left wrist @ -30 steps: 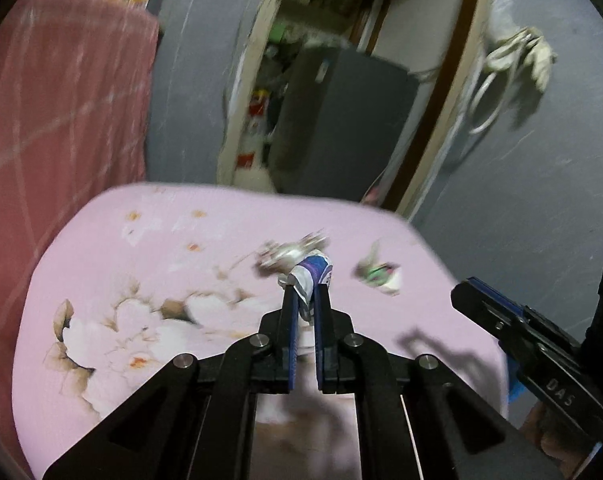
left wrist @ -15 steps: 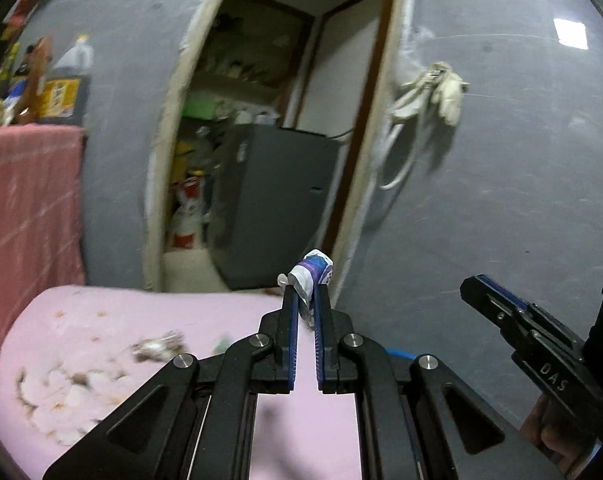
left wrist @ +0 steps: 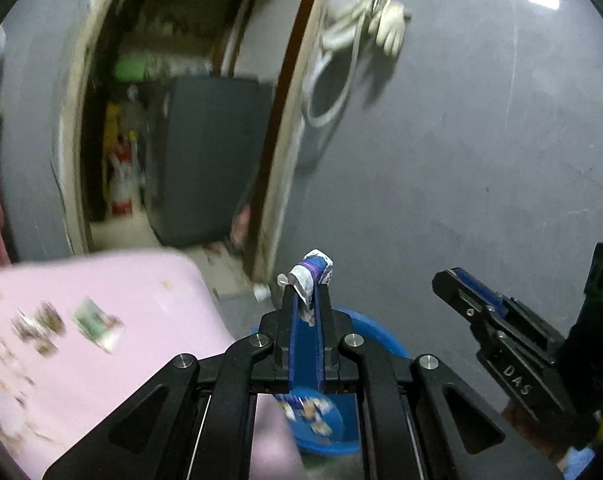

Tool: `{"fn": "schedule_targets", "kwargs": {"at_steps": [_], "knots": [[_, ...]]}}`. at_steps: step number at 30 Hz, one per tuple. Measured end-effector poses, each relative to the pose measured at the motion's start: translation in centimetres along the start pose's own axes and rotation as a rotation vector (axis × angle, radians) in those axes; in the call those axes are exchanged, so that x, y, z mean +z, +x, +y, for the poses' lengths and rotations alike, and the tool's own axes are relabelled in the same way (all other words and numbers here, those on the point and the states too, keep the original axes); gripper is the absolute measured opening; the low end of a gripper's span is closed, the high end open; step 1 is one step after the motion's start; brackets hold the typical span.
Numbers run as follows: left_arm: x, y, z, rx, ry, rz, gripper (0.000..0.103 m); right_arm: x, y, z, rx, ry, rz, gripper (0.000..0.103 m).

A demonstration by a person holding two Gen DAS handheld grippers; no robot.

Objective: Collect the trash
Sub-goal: 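Carry both items over the blue bucket and open both tools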

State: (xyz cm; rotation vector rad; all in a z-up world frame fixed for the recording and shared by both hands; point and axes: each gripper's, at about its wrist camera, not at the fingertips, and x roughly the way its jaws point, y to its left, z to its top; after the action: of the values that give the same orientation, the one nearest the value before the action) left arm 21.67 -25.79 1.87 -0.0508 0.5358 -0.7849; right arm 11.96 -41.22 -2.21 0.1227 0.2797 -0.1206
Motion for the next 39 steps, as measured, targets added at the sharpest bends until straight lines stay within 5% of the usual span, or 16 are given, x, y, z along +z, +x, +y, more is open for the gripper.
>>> {"fn": "schedule_targets", "kwargs": {"at_steps": [18,26,30,34,38,39], "knots": [[-6.4,10.8,0.7,0.029,-0.053,0.301,0.007,-7.1,4.9,-5.0,-0.038,0.189,0.238,0.019],[-7.2,10.5,1.2,0.027,-0.086,0.323,0.012,-7.4,5.3,-5.9,-0.063,0.217,0.269,0.021],[-6.7,10.3,1.3,0.02,-0.103,0.317,0.02,-6.8,5.0,-5.8,-0.069,0.223,0.256,0.033],[-6.2,9.5,1.0,0.017,-0.116,0.305,0.021,-5.8,4.5,-5.4,-0.078,0.207,0.24,0.034],[-5.2,7.8,0.9,0.021,-0.123,0.252,0.034,-4.2,3.3,-5.0,-0.082,0.19,0.198,0.04],[-4.9,7.3,1.0,0.026,-0.121,0.238,0.037,-3.8,2.9,-4.8,-0.081,0.19,0.186,0.049]]}}
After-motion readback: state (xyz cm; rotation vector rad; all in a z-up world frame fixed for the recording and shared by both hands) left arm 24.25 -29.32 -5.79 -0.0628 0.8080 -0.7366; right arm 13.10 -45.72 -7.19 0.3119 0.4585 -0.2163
